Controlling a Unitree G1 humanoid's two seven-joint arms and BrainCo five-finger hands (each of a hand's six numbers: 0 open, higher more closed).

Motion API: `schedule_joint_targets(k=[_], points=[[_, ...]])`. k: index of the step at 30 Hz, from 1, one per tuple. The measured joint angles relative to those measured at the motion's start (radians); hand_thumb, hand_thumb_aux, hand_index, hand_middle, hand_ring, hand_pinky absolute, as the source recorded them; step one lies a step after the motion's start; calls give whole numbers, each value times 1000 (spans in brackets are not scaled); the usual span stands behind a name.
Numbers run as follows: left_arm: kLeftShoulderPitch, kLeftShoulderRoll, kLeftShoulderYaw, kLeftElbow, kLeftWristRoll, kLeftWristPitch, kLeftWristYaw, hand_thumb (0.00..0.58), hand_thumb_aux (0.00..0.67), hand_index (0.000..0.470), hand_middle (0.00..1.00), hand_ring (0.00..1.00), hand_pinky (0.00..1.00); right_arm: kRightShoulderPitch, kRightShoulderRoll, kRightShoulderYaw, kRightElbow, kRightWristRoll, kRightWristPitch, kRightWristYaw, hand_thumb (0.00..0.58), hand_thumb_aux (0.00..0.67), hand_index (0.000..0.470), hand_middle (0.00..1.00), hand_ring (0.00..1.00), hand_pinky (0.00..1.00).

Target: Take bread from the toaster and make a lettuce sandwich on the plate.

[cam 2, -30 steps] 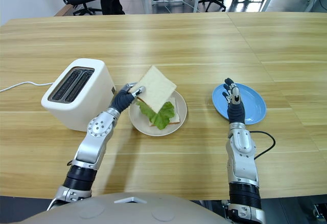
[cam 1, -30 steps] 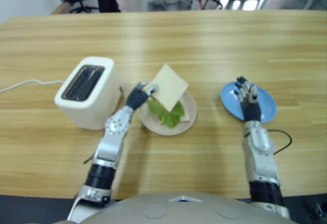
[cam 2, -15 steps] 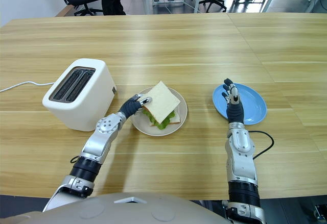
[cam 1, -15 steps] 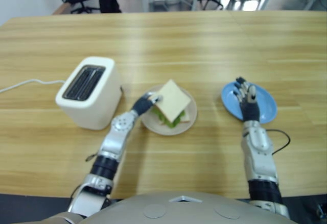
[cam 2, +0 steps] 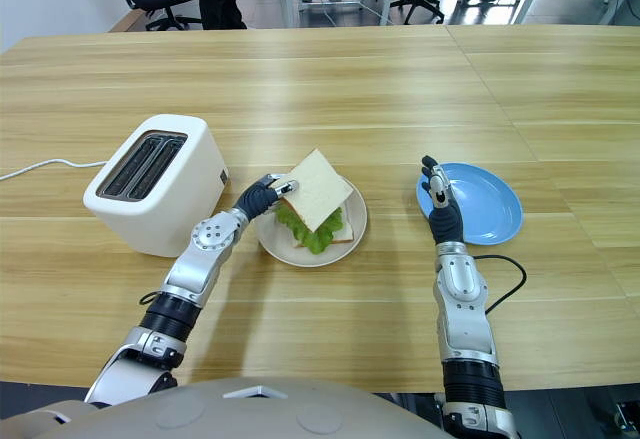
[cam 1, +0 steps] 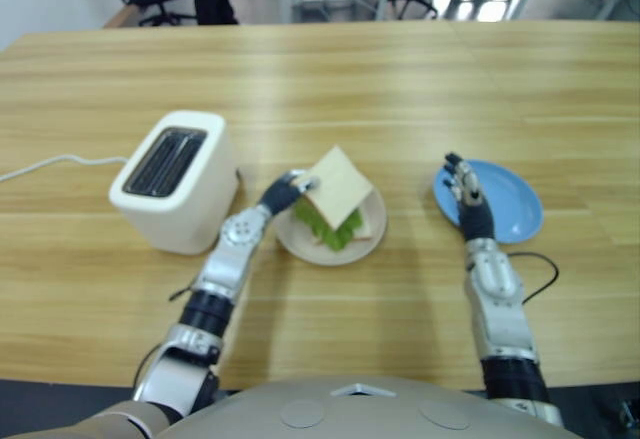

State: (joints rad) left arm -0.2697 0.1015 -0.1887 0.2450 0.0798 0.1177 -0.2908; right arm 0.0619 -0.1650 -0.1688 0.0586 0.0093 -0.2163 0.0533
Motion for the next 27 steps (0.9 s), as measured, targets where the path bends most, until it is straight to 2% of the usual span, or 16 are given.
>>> schedule_joint_targets(k=[9,15,21,23,27], points=[[11,24,-43,11,32,6,-35,580,670,460,1000,1000,1000,11,-13,16,-18,-51,-10,-15,0,0,0,0,0,0],[8,27,-70,98,55,-6,-36,580,670,460,1000,1000,1000,18,-38,66,-44,-176,-51,-47,0,0,0,0,0,0],[-60,24,-102,234,123,-81,45,580,670,460,1000,1000,1000,36,-94,202,-80,-437,-126,-118,0,0,0,0,0,0],[-76,24,-110,274,151,-103,82,580,670,460,1000,1000,1000,42,-134,282,-79,-574,-150,-145,0,0,0,0,0,0],[-99,24,-111,323,166,-118,119,580,670,460,1000,1000,1000,26,-171,400,-55,-764,-158,-184,0,0,0,0,0,0]])
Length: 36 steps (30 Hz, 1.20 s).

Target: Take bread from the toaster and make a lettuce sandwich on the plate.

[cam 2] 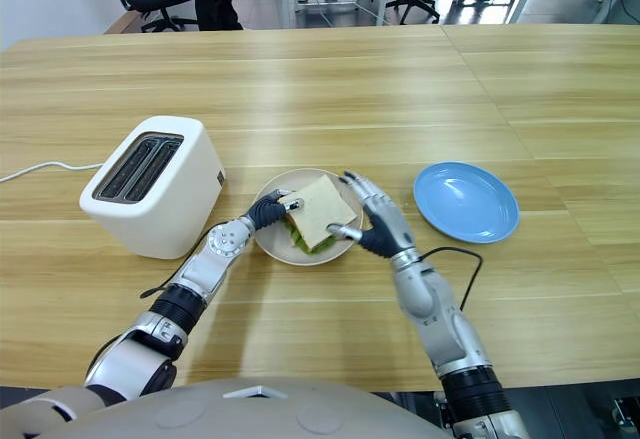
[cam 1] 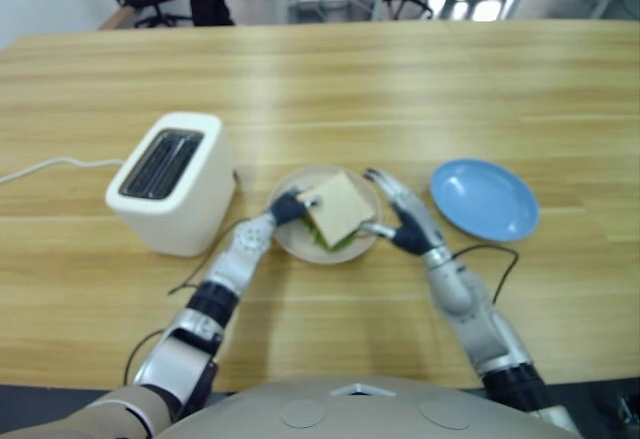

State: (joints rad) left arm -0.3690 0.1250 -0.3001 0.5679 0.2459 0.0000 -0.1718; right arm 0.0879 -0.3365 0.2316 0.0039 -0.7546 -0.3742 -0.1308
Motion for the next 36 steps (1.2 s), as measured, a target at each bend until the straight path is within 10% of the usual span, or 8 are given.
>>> schedule_joint_targets(k=[16,19,20,21,36], points=[[-9,1,14,49,32,12,56,580,670,460,1000,1000,1000,-293,-66,301,338,-345,115,-70,0,0,0,0,0,0],[7,10,14,41,52,17,65,517,449,308,1000,1000,1000,-305,-65,329,339,-345,129,-30,0,0,0,0,0,0],[17,18,8,26,73,22,75,0,0,0,910,910,910,-310,-66,338,338,-344,134,-13,0,0,0,0,0,0],[39,32,-4,-4,102,22,94,0,0,0,0,0,0,-316,-65,349,336,-343,140,0,0,0,0,0,0,0],[182,151,72,-926,495,39,303,0,0,0,0,0,0,-312,-64,387,298,-318,192,71,0,0,0,0,0,0]])
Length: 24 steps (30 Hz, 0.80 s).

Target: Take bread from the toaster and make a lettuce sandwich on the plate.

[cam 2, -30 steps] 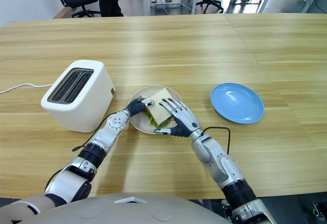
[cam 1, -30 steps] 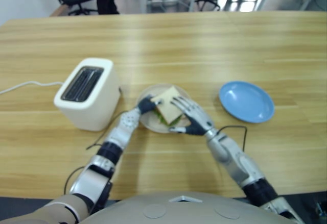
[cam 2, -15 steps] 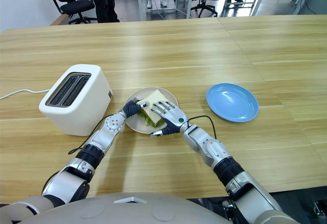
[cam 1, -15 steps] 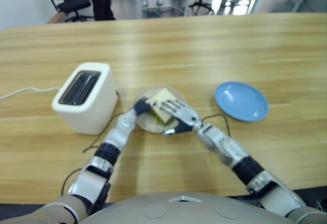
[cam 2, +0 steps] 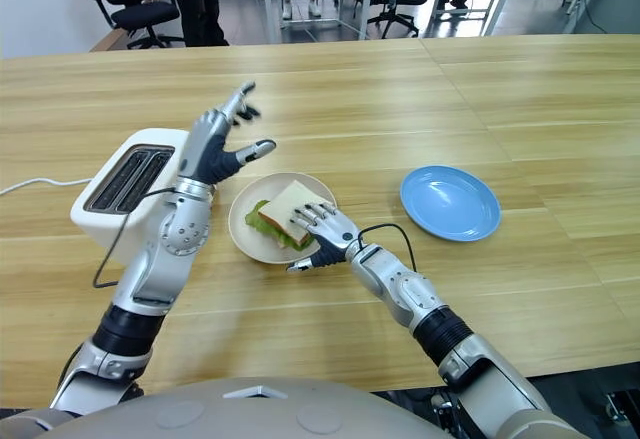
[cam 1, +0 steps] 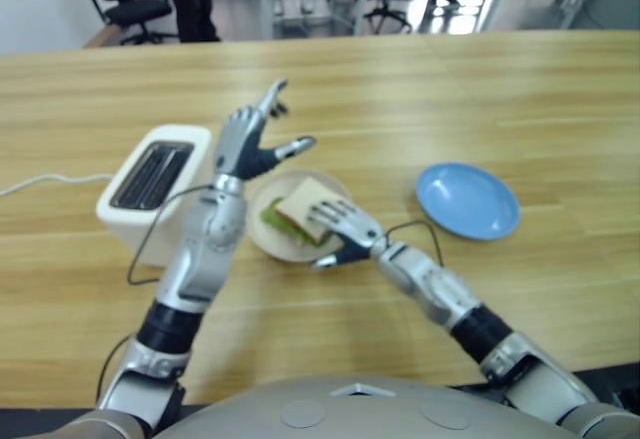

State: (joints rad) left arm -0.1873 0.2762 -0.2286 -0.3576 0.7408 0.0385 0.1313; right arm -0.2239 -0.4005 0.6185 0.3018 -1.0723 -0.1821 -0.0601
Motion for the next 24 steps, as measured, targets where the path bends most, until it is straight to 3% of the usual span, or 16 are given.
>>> schedule_joint_targets(k=[12,13,14,15,16,22,23,24], points=[[144,32,123,80,-215,-28,-122,0,0,0,0,0,0,52,-48,-42,-57,49,3,-44,0,0,0,0,0,0],[162,36,130,93,-248,-36,-146,53,32,22,0,0,0,75,-56,-61,-76,68,-10,-75,0,0,0,0,0,0],[176,43,132,104,-272,-42,-164,425,323,222,271,271,271,94,-62,-76,-87,84,-21,-99,0,0,0,0,0,0],[186,52,133,117,-297,-48,-185,535,483,332,702,702,702,115,-70,-93,-105,104,-38,-128,0,0,0,0,0,0],[197,59,137,127,-321,-53,-204,580,670,460,1000,1000,1000,138,-75,-120,-137,127,-55,-161,0,0,0,0,0,0],[242,141,179,124,-452,-143,-316,580,670,460,1000,1000,1000,212,-109,-324,-439,243,-151,-288,0,0,0,0,0,0],[243,171,198,103,-474,-158,-339,580,670,460,1000,1000,1000,228,-120,-344,-470,257,-157,-276,175,110,76,106,106,106],[244,206,219,78,-492,-168,-366,580,670,460,1000,1000,1000,243,-128,-355,-487,280,-157,-249,175,110,76,106,106,106]])
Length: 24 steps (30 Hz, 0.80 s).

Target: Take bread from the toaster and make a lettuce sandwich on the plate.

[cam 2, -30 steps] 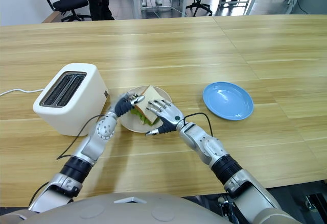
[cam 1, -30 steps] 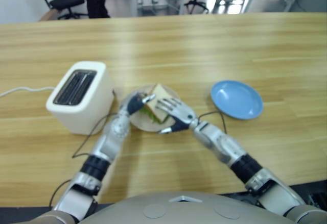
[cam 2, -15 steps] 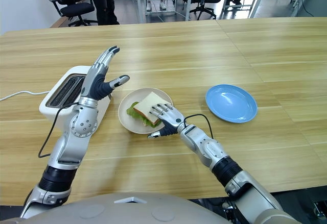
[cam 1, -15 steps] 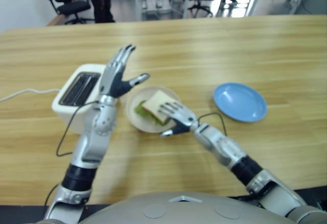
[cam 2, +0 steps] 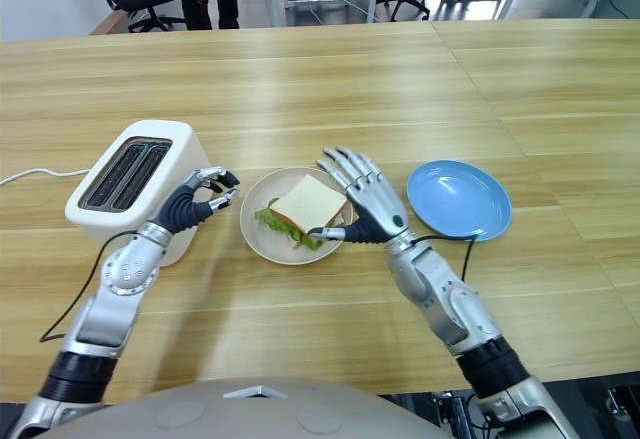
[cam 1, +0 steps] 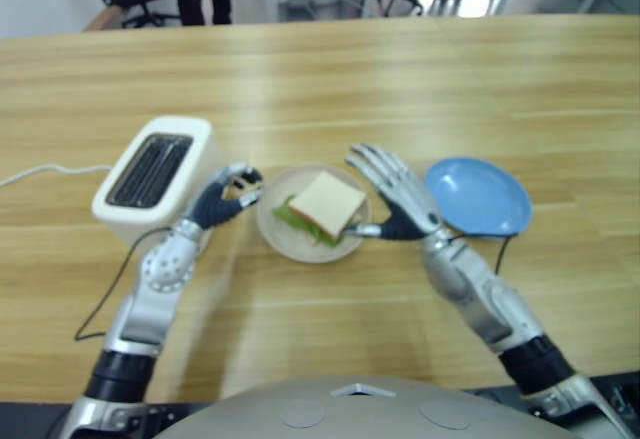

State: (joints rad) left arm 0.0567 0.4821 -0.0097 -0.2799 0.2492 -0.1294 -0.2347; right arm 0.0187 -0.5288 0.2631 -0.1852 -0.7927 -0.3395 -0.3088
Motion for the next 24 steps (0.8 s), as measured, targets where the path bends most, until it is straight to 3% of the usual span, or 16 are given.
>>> schedule_joint_targets(k=[1,4,7,13,18,24], points=[[0,44,17,-29,-19,-1,-42,580,670,460,1000,1000,1000,21,-13,-9,-17,34,4,48,580,670,460,1000,1000,1000],[25,155,15,-80,-17,15,-161,580,670,460,1000,1000,1000,70,-62,-26,-34,122,22,198,580,670,460,1000,1000,1000],[140,264,-51,-98,5,64,-312,580,670,460,1000,1000,1000,158,-155,-35,-87,277,93,448,580,670,460,1000,1000,1000],[216,309,-159,-131,29,157,-464,580,670,460,1000,1000,1000,279,-223,-13,-182,446,189,743,580,670,460,1000,1000,1000],[157,242,-316,-66,100,194,-502,580,670,460,1000,1000,1000,209,-121,123,-125,427,209,828,580,670,460,1000,1000,1000],[-27,124,-408,167,231,181,-400,580,659,453,1000,1000,1000,-9,63,258,188,278,168,739,580,670,460,1000,1000,1000]])
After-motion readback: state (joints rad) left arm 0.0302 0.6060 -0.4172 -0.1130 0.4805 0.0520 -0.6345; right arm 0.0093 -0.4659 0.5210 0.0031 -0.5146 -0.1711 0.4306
